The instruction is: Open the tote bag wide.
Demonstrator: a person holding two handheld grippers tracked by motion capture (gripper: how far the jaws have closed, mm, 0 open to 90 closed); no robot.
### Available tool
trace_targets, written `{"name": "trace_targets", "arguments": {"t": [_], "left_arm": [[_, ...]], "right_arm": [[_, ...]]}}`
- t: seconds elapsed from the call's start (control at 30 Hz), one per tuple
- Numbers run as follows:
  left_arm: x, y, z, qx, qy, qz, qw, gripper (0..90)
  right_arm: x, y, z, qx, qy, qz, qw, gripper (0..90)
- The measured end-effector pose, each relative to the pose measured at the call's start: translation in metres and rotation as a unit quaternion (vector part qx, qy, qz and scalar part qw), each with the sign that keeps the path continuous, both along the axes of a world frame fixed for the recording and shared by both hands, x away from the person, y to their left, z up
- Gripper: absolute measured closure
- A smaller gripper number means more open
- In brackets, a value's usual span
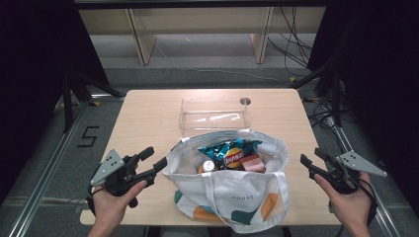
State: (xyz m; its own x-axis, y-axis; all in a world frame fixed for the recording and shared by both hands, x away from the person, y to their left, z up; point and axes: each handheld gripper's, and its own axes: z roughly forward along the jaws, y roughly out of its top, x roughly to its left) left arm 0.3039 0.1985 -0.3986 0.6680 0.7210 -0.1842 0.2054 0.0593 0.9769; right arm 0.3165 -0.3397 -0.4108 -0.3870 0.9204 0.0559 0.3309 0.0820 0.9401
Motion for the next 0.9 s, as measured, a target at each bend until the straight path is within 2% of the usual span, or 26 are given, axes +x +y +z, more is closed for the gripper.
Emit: {"name": "trace_targets", "arguments": {"t": [0.03, 0.1, 0.17, 0.2, 0.23, 0.27, 0.3, 0.33, 0.37, 0.47, 0.57, 0.63, 0.7, 0.73, 0.8, 0.9], "left_arm": [[-0.002, -0.005, 0.001, 0.004, -0.003, -0.011, 0.9999, 37.1], [-0.004, -0.012, 0.002, 0.009, 0.000, -0.028, 0.9996, 36.4], [-0.007, -0.020, 0.002, 0.018, 0.003, -0.045, 0.9988, 34.3], [-0.008, -0.024, 0.002, 0.027, 0.000, -0.051, 0.9983, 33.7], [-0.009, -0.028, 0.002, 0.033, -0.002, -0.062, 0.9975, 32.8], [-0.010, -0.032, 0.002, 0.041, 0.000, -0.069, 0.9968, 31.6], [-0.011, -0.036, 0.002, 0.045, 0.000, -0.077, 0.9960, 30.8], [-0.012, -0.040, 0.003, 0.058, -0.002, -0.083, 0.9949, 30.0], [-0.013, -0.044, 0.003, 0.072, -0.005, -0.087, 0.9936, 29.4], [-0.014, -0.052, 0.003, 0.096, -0.014, -0.097, 0.9905, 29.0], [-0.013, -0.058, 0.003, 0.104, -0.019, -0.114, 0.9879, 29.4], [-0.013, -0.060, 0.002, 0.113, -0.017, -0.124, 0.9857, 30.0], [-0.012, -0.061, 0.000, 0.126, -0.013, -0.133, 0.9830, 31.1], [-0.011, -0.061, -0.002, 0.133, -0.014, -0.137, 0.9814, 32.4], [-0.010, -0.063, -0.005, 0.139, -0.013, -0.143, 0.9798, 34.5], [-0.008, -0.065, -0.008, 0.159, -0.014, -0.147, 0.9761, 38.4]], "right_arm": [[-0.001, 0.001, 0.003, 0.003, 0.006, 0.004, 1.0000, 44.3], [-0.001, 0.004, 0.008, 0.003, -0.012, 0.006, 0.9999, 44.6], [-0.002, 0.007, 0.012, 0.011, -0.019, 0.008, 0.9997, 44.6], [-0.005, 0.008, 0.015, 0.016, -0.013, 0.006, 0.9998, 44.7], [-0.005, 0.007, 0.018, 0.009, -0.019, 0.008, 0.9997, 44.8], [-0.005, 0.010, 0.020, 0.019, -0.028, 0.012, 0.9994, 44.3], [-0.008, 0.011, 0.023, 0.027, -0.021, 0.015, 0.9993, 43.9], [-0.007, 0.012, 0.025, 0.025, -0.028, 0.017, 0.9992, 43.6], [-0.009, 0.013, 0.028, 0.030, -0.018, 0.024, 0.9991, 43.7], [-0.010, 0.021, 0.034, 0.038, -0.009, 0.033, 0.9987, 44.2], [-0.012, 0.028, 0.040, 0.043, -0.009, 0.047, 0.9979, 46.8], [-0.013, 0.034, 0.044, 0.050, -0.002, 0.063, 0.9968, 48.5], [-0.014, 0.041, 0.046, 0.057, 0.008, 0.065, 0.9962, 49.9], [-0.013, 0.041, 0.046, 0.041, 0.011, 0.066, 0.9969, 50.8], [-0.011, 0.042, 0.044, 0.043, 0.026, 0.064, 0.9967, 52.0], [-0.007, 0.044, 0.040, 0.041, 0.048, 0.060, 0.9962, 52.8]]}}
